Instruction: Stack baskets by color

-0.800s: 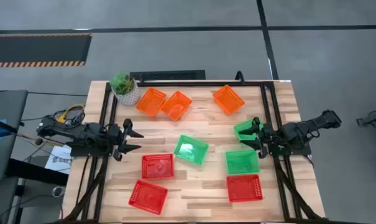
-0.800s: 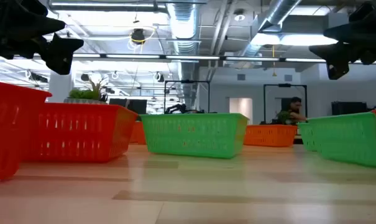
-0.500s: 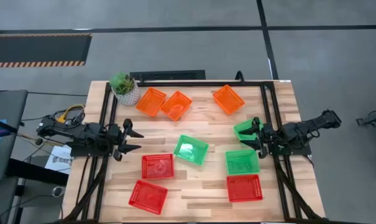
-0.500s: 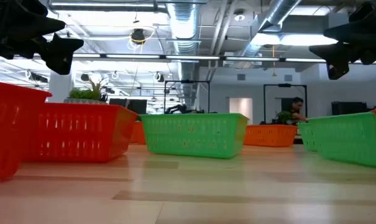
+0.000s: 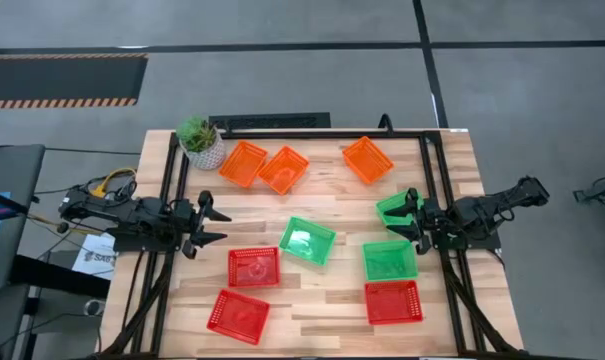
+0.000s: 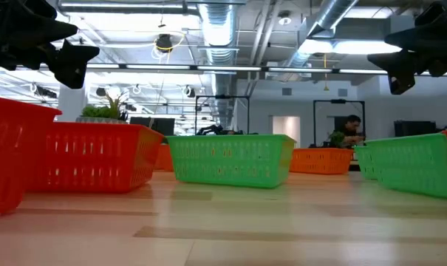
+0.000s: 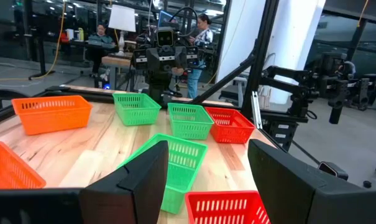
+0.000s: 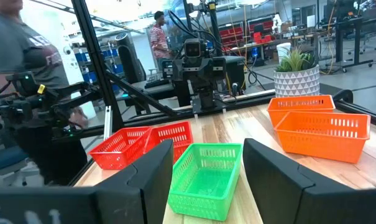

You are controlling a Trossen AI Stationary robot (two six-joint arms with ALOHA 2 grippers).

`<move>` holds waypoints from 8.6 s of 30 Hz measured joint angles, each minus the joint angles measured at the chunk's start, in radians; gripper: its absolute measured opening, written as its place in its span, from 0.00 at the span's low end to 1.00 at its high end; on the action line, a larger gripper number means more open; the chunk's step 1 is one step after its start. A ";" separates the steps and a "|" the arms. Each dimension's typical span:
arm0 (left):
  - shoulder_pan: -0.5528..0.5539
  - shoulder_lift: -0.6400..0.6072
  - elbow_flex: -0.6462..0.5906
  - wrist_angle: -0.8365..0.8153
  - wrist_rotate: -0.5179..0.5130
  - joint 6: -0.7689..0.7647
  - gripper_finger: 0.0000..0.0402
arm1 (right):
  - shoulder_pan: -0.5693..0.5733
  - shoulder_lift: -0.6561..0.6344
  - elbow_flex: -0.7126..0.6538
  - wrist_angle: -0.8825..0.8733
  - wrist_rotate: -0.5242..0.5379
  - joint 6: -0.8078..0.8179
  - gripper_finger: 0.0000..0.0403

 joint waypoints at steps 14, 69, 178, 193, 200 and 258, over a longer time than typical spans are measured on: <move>0.000 0.000 0.000 0.000 0.000 0.000 0.52 | 0.000 0.000 0.000 0.000 0.000 0.000 0.54; 0.000 0.000 0.009 0.407 -0.699 -0.843 0.52 | -0.014 0.000 0.000 0.134 0.033 0.287 0.54; 0.002 0.522 0.838 -0.631 -0.733 -0.999 0.52 | -0.705 1.792 1.729 -0.764 -0.110 -0.746 0.00; 0.002 0.558 0.838 -0.684 -0.736 -1.015 0.52 | -0.622 2.020 1.762 -0.718 -0.216 -1.130 0.00; 0.002 0.574 0.838 -0.688 -0.738 -1.016 0.52 | -0.619 2.088 1.762 -0.692 -0.211 -1.185 0.00; 0.002 0.576 0.838 -0.702 -0.744 -1.048 0.52 | -0.656 2.098 1.723 -0.719 -0.343 -1.184 0.09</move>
